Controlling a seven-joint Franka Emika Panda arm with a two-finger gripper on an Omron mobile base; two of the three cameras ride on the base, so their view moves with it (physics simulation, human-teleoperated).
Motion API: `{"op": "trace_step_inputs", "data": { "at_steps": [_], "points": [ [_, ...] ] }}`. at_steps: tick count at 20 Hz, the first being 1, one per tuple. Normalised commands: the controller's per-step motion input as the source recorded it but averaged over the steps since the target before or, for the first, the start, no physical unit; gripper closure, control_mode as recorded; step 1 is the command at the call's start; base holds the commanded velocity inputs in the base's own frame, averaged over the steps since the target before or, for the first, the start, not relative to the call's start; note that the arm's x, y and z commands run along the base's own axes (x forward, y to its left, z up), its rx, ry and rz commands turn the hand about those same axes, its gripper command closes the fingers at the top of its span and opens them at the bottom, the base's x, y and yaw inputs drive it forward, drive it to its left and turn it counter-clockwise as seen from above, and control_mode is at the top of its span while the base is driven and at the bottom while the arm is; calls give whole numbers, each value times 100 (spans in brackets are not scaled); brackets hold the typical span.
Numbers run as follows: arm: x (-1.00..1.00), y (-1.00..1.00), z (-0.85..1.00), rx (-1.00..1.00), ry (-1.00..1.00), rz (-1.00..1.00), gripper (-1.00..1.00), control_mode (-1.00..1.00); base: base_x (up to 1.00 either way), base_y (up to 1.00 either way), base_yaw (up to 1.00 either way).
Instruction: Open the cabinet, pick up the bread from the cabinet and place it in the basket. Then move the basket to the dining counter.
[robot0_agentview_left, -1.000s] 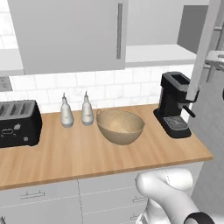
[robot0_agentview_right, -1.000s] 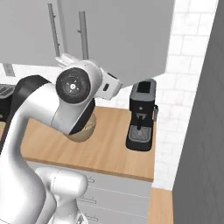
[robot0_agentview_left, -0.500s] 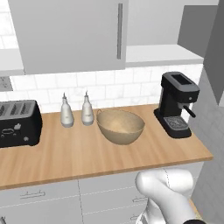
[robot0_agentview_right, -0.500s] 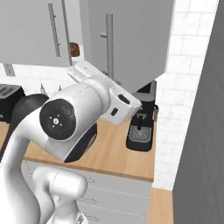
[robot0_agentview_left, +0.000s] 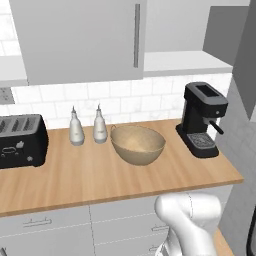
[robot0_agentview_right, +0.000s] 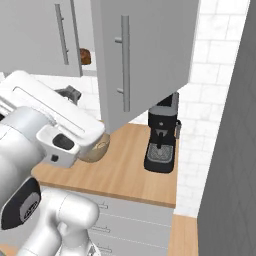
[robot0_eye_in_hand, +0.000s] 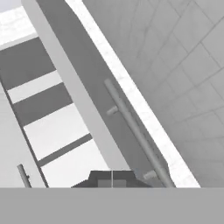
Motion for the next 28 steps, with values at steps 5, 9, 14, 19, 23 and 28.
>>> {"op": "trace_step_inputs", "data": {
  "at_steps": [5, 9, 14, 19, 23, 28],
  "points": [
    [-22, 100, 0, -19, 0, -21, 100, -100, 0, 0, 0],
    [0, 100, 0, -18, 0, -21, 100, -100, 0, 0, 0],
    [5, 100, 0, -17, 0, 4, 100, -100, 0, 0, 0],
    [86, 61, -22, -7, 8, 10, 100, -100, 0, 0, 0],
    [93, 49, -25, -10, 5, 6, 100, -100, 0, 0, 0],
    [73, 24, -7, -9, 0, 0, -100, -100, 0, 0, 0]
  ]
}}
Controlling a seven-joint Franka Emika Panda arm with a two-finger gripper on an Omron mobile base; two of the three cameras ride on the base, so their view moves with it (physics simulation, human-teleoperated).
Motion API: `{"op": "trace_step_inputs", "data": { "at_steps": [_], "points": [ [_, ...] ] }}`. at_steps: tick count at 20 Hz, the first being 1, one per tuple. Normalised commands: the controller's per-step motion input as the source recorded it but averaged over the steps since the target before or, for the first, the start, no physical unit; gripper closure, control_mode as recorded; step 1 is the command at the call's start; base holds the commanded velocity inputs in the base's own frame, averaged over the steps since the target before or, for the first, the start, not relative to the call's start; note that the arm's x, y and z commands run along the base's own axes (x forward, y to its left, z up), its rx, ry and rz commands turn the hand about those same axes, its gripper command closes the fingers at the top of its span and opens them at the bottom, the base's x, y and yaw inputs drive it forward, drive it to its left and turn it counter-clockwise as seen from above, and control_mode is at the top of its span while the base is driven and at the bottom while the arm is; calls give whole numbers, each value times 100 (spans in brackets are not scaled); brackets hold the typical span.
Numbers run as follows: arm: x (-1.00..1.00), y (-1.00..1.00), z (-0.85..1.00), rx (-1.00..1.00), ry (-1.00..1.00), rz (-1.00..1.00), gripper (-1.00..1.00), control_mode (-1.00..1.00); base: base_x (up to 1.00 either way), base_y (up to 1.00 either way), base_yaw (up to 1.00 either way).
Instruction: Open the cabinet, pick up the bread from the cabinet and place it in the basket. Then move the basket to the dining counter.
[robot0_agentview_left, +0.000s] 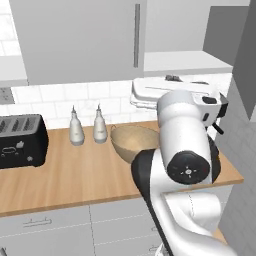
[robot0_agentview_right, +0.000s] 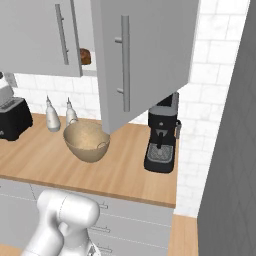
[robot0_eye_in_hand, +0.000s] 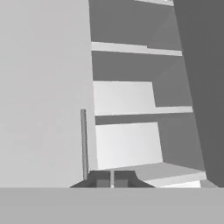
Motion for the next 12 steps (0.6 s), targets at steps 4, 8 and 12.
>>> {"op": "trace_step_inputs", "data": {
  "at_steps": [4, 8, 12],
  "points": [
    [72, 1, -1, -1, 0, 0, -100, -100, 0, 0, 0],
    [61, -1, -7, 0, 0, 0, -100, -100, 0, 0, 0],
    [53, 0, -7, 0, 0, 1, -100, -100, 0, 0, 0]
  ]
}}
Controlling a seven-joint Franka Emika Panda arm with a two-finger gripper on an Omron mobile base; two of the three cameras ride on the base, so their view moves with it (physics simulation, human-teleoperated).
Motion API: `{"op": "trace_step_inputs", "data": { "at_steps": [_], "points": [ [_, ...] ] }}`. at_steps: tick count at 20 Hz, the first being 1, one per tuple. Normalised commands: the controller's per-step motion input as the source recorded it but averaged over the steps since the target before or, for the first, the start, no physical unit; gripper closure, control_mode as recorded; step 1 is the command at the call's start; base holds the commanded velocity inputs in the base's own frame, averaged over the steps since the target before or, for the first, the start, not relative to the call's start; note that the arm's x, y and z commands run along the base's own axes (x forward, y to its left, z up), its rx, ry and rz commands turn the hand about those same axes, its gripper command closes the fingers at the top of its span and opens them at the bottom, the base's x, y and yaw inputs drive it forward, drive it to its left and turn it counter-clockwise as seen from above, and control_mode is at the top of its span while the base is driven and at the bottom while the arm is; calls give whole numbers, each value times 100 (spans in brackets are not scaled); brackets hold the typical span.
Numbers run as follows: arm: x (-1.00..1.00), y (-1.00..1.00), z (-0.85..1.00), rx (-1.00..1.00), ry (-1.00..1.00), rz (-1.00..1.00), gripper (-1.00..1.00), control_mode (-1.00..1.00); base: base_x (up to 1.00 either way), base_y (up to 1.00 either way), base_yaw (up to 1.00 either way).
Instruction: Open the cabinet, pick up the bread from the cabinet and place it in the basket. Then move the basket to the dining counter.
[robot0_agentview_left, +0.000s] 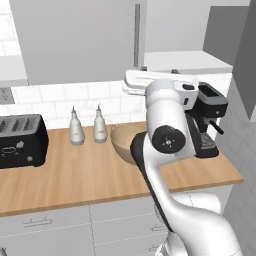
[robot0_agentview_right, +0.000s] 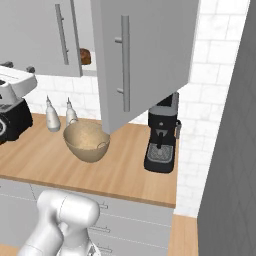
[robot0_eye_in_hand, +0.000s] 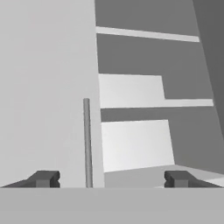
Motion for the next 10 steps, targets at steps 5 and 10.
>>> {"op": "trace_step_inputs", "data": {
  "at_steps": [5, 10],
  "points": [
    [54, 0, 0, 0, 12, 0, -100, -100, 0, 0, 0],
    [65, 0, 0, 0, 10, 0, -100, -100, 0, 0, 0]
  ]
}}
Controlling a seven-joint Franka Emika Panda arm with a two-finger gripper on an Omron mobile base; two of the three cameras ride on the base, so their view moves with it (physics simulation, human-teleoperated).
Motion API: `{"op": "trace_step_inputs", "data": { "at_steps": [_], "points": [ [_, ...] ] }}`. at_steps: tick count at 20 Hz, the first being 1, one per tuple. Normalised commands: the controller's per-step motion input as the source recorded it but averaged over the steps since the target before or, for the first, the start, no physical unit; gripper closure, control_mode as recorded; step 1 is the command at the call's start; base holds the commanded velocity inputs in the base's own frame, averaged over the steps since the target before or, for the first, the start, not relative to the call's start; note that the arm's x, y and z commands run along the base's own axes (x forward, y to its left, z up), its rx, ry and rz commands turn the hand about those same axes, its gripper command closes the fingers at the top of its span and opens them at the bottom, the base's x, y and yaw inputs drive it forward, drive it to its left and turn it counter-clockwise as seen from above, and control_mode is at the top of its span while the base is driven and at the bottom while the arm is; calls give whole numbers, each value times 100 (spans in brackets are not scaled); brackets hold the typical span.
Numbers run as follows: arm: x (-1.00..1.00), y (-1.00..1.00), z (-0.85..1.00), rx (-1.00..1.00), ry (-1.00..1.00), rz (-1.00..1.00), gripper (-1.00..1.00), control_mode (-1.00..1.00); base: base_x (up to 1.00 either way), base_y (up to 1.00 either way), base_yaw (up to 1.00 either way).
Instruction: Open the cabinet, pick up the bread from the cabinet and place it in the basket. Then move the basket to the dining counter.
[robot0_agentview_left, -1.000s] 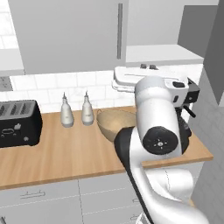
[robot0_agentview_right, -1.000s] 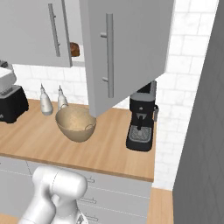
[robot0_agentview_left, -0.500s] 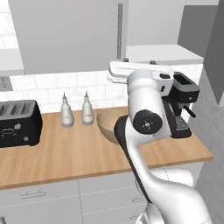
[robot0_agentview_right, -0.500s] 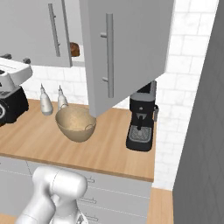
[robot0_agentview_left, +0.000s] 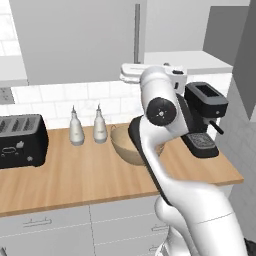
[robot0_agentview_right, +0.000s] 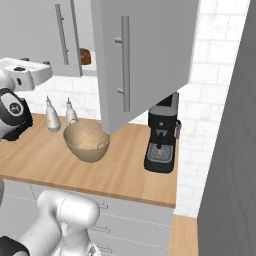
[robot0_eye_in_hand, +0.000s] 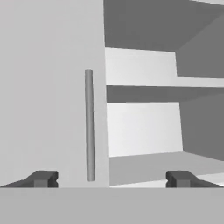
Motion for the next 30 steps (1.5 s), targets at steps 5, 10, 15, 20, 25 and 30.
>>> {"op": "trace_step_inputs", "data": {
  "at_steps": [5, 10, 15, 20, 25, 30],
  "points": [
    [54, 0, -9, 0, -3, 2, -100, -100, 0, 0, 0],
    [53, 0, -7, 0, -3, 2, -100, -100, 0, 0, 0],
    [58, 0, 0, 0, 0, 0, -100, -100, 0, 0, 0],
    [49, 0, -1, 0, 0, 0, -100, -100, 0, 0, 0],
    [40, 0, -3, 0, 0, 0, -100, -100, 0, 0, 0],
    [38, 3, -4, 0, 0, 0, -100, -100, 0, 0, 0]
  ]
}}
